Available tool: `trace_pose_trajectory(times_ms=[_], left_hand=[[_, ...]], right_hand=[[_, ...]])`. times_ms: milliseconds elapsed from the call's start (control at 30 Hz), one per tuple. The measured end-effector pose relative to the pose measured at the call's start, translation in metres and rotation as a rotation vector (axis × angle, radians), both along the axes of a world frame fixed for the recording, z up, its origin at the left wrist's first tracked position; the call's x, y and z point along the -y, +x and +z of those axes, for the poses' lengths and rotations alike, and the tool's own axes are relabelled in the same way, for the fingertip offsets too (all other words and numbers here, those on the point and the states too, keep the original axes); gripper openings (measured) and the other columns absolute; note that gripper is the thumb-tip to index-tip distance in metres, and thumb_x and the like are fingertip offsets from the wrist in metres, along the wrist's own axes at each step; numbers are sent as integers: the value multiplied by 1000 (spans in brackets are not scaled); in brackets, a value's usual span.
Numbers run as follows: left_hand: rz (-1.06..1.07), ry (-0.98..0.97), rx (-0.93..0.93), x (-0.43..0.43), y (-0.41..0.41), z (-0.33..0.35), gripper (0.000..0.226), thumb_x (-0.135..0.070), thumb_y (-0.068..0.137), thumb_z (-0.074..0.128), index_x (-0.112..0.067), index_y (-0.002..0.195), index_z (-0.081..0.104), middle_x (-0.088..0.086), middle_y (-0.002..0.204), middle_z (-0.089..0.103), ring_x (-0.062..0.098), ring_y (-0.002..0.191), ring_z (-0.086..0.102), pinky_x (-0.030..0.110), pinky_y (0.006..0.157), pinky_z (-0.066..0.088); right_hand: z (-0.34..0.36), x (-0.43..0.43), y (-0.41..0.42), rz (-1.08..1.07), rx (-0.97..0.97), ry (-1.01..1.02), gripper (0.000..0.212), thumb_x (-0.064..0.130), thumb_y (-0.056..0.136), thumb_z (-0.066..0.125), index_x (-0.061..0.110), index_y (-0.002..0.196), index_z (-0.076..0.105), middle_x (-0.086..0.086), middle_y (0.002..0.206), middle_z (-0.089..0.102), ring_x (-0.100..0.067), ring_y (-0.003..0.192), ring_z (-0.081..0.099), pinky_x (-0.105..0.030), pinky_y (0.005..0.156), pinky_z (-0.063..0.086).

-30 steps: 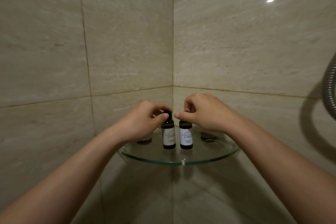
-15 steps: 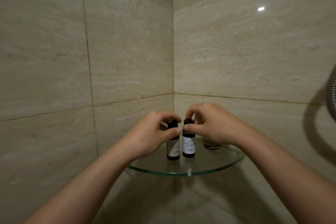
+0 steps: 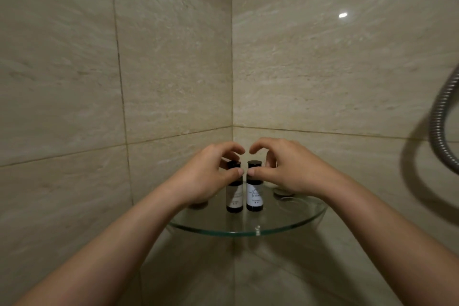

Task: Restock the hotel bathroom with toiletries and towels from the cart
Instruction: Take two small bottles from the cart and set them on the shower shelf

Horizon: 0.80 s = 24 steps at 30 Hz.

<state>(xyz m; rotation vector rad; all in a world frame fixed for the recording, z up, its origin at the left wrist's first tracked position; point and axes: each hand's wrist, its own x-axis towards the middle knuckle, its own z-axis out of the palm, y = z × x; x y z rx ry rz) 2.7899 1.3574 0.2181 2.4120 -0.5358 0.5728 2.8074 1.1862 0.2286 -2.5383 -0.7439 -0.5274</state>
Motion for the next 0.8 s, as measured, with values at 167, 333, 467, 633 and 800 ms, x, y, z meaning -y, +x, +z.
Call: trace_pose_trajectory(times_ms=[167, 333, 467, 633, 800], left_hand=[[42, 64, 56, -8, -17, 11, 36, -32, 90, 54, -30, 125, 49, -11, 120, 55, 1, 100, 52, 15, 80, 42], [51, 262, 21, -22, -51, 16, 33, -44, 89, 49, -32, 120, 53, -14, 113, 59, 0, 95, 56, 18, 79, 46], [52, 343, -10, -36, -83, 19, 31, -48, 89, 46, -32, 114, 56, -17, 102, 60, -5, 88, 57, 16, 75, 49], [49, 348, -17, -54, -126, 16, 45, -59, 76, 36, -36, 108, 58, -18, 98, 63, -6, 88, 57, 21, 79, 50], [154, 413, -77, -76, -160, 1, 43, -55, 79, 37, -34, 109, 59, -19, 101, 63, -5, 89, 58, 18, 79, 49]], right_hand=[[13, 2, -23, -22, 61, 4, 35, 46, 86, 58, 34, 118, 54, 14, 80, 58, 0, 77, 54, -27, 71, 47], [16, -4, -51, 16, 60, -20, 23, 44, 87, 57, 34, 107, 60, 12, 78, 60, -1, 72, 56, -23, 62, 43], [13, -12, -75, 48, 64, -30, 18, 43, 88, 55, 34, 102, 61, 10, 75, 62, -1, 65, 57, -22, 58, 43], [-1, -35, -96, 92, 128, 17, 18, 43, 89, 52, 33, 101, 62, 14, 72, 60, -1, 65, 56, -24, 58, 45], [-26, -65, -111, 227, 140, 35, 21, 44, 88, 52, 34, 103, 62, 13, 72, 60, -2, 70, 56, -33, 66, 50]])
